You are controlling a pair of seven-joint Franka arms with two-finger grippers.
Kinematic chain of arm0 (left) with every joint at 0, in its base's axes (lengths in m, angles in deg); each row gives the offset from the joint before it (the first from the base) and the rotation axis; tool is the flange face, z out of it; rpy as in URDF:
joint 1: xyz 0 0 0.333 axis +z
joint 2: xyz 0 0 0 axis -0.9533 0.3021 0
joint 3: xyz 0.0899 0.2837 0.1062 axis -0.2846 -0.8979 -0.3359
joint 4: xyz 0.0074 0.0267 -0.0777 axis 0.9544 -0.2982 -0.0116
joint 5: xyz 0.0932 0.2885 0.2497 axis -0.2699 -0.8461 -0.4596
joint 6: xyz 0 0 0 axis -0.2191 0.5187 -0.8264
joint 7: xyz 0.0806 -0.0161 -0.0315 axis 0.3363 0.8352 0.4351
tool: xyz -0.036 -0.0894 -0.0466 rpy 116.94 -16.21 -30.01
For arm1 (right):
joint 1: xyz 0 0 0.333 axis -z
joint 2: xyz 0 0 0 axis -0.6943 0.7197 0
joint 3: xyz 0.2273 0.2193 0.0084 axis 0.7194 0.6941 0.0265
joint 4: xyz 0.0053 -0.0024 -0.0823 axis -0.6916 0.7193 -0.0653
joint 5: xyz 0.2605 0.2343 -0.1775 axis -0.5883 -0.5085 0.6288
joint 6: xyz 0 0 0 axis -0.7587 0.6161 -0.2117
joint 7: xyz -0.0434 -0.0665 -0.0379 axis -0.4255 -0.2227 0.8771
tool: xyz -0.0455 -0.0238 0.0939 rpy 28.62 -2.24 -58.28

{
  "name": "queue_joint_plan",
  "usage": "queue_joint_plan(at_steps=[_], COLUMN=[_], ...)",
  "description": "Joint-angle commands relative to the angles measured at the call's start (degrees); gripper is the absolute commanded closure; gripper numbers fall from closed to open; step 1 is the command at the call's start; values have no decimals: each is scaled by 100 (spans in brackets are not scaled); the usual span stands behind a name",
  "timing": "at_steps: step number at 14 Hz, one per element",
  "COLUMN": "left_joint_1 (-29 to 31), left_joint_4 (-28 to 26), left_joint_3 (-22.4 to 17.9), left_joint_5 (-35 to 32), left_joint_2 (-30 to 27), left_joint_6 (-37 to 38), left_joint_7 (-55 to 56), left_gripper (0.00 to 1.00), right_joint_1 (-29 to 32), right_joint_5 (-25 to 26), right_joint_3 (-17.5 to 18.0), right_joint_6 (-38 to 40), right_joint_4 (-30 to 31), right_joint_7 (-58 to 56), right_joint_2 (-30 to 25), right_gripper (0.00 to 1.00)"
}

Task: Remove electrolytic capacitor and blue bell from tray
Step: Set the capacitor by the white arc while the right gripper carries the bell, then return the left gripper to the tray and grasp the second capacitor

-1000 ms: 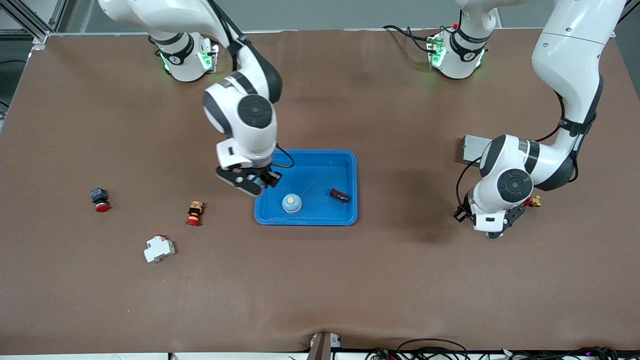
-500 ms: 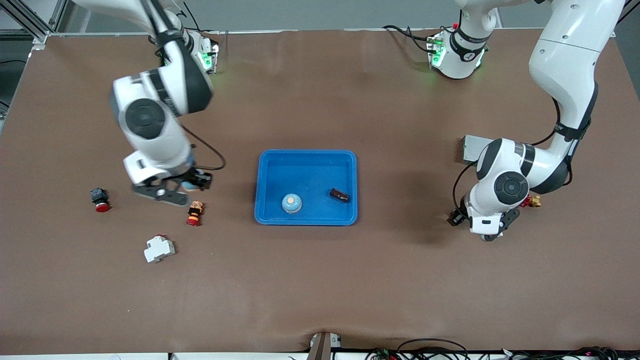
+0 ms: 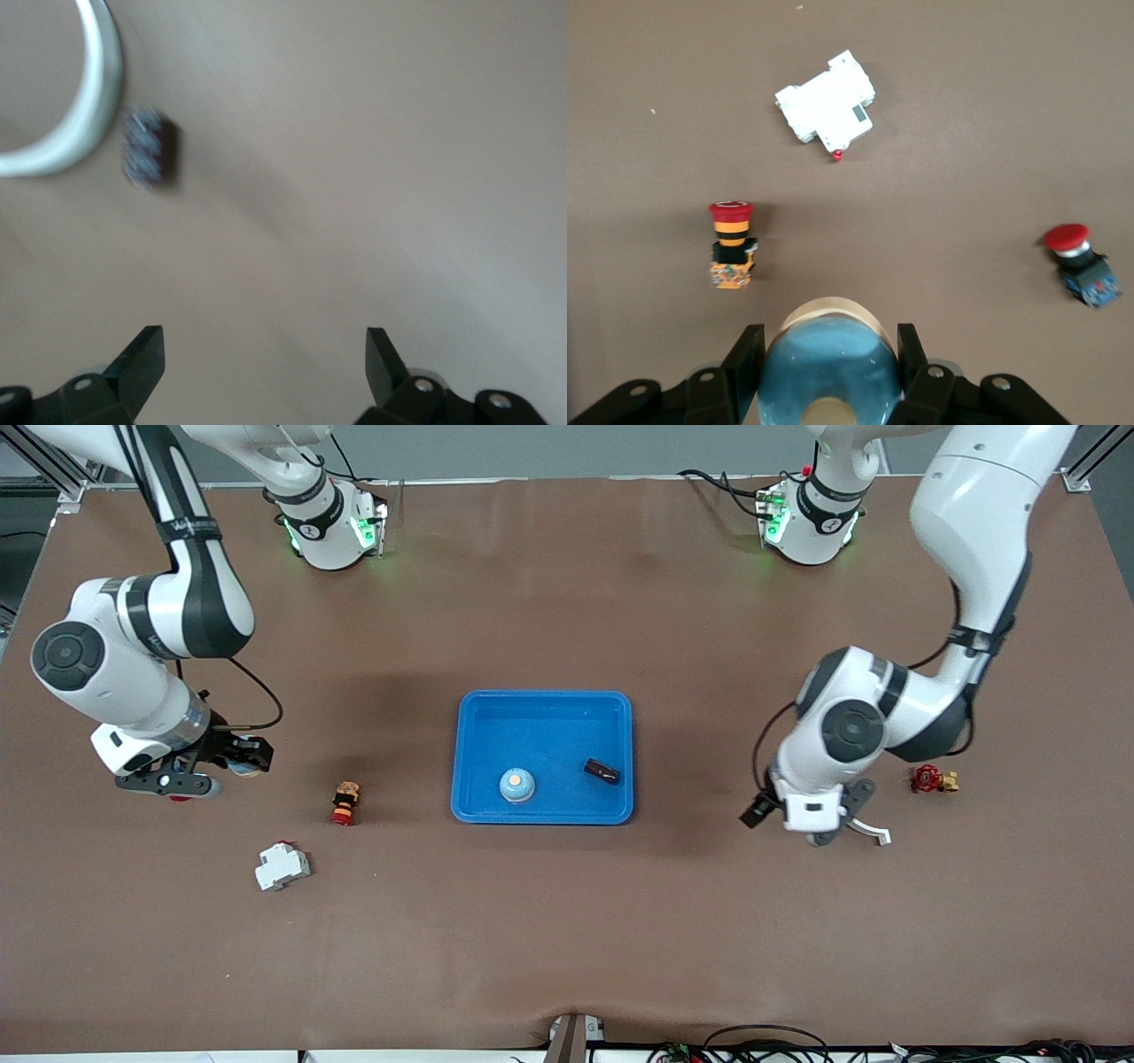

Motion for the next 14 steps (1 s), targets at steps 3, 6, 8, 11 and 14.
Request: queue_joint_plan(at_steps=[3,6,8,11,14], left_joint_1=[-1070,-1652,-1889,-2232,-2523], left_joint_4=[841,1027,1036,1132,1264], left_joint_3=[-10,-89,-116,-343,-616], left_joint_5=[-98,-107,-116,-107,-98], left_joint_2=[683,982,1158,1430,1668], left_joint_6=[68,-388,-853,-996,-996], left_joint_7=[1636,2648,3097,3275,3293], left_gripper=[0,0,0,0,3], right_joint_1=[145,180,303,584,690], right_joint_5=[-486,-486,-486,-486,-486], right_joint_3=[108,99,99,99,99], right_joint_6=[-1244,-1367,-1481,-1675,-1956], right_joint_4=[838,830,795,742,733], right_joint_7=[-404,-448,-553,-931,-967], right_joint_2=[193,492,756,1142,1407], right_gripper=[100,100,100,100,100])
